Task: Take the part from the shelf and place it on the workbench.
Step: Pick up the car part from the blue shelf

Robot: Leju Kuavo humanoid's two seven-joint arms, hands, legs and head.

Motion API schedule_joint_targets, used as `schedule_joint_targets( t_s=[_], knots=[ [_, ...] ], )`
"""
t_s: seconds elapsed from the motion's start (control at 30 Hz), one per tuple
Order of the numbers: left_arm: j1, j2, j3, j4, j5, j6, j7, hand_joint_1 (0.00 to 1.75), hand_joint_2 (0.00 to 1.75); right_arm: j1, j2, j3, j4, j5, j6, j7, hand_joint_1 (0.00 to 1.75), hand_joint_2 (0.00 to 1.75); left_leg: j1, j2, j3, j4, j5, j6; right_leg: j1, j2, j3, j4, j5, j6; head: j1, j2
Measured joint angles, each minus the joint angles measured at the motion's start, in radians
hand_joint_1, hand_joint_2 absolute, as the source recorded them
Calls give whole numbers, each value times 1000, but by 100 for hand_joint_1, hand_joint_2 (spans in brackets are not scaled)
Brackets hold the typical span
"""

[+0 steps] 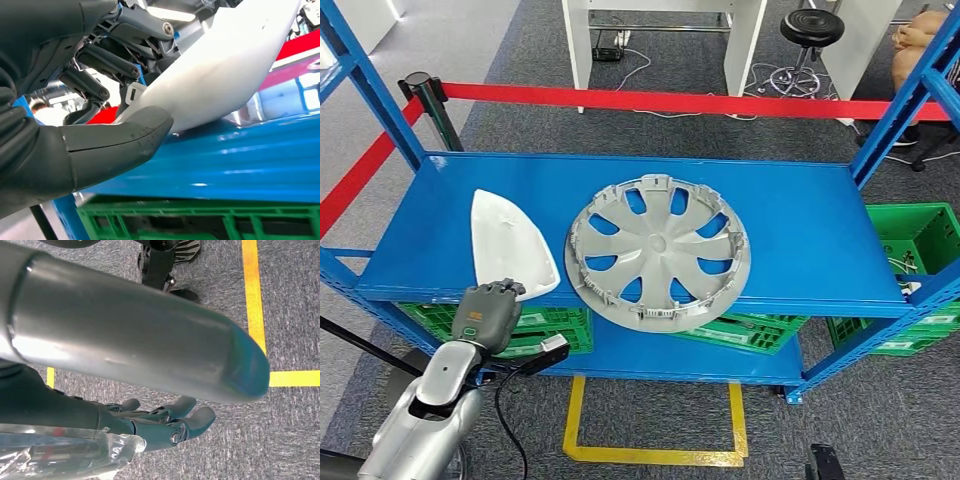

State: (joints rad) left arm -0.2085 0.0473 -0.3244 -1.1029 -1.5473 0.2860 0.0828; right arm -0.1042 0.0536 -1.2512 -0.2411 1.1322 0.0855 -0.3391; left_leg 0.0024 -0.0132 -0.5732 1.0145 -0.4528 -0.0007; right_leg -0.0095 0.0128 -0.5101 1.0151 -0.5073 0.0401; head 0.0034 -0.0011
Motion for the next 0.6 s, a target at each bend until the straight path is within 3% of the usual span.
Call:
schedule_joint_targets(
  t_s=[0.33,0.6],
  knots=[
    [-3,37,-16,-103,-22,7,75,175,175,2,0,0,0,-11,-2,-1,0,0,0,0,0,0,0,0,0,0,-1,0,0,0,0,0],
    [-58,135,-141,-268,-23,-23,215,167,175,8,0,0,0,-19,-9,-4,0,0,0,0,0,0,0,0,0,0,-1,0,0,0,0,0]
  ],
)
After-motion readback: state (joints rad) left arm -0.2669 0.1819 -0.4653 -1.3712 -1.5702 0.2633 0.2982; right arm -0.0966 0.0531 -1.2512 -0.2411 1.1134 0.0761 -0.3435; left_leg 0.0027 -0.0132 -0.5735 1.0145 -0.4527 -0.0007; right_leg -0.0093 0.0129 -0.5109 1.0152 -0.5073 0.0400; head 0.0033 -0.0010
